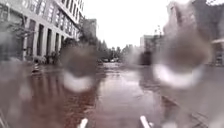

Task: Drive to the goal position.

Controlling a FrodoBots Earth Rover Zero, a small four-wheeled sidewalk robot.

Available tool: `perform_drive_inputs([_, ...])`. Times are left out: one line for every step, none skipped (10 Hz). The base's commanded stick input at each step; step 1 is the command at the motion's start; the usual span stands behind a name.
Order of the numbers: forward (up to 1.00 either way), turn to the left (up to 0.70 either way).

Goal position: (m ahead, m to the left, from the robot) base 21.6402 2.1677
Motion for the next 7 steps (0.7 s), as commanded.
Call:
perform_drive_inputs([0.7,0.0])
perform_drive_inputs([0.7,0.0])
perform_drive_inputs([0.7,0.0])
perform_drive_inputs([0.7,0.0])
perform_drive_inputs([0.7,0.0])
perform_drive_inputs([0.7,0.0])
perform_drive_inputs([0.7,0.0])
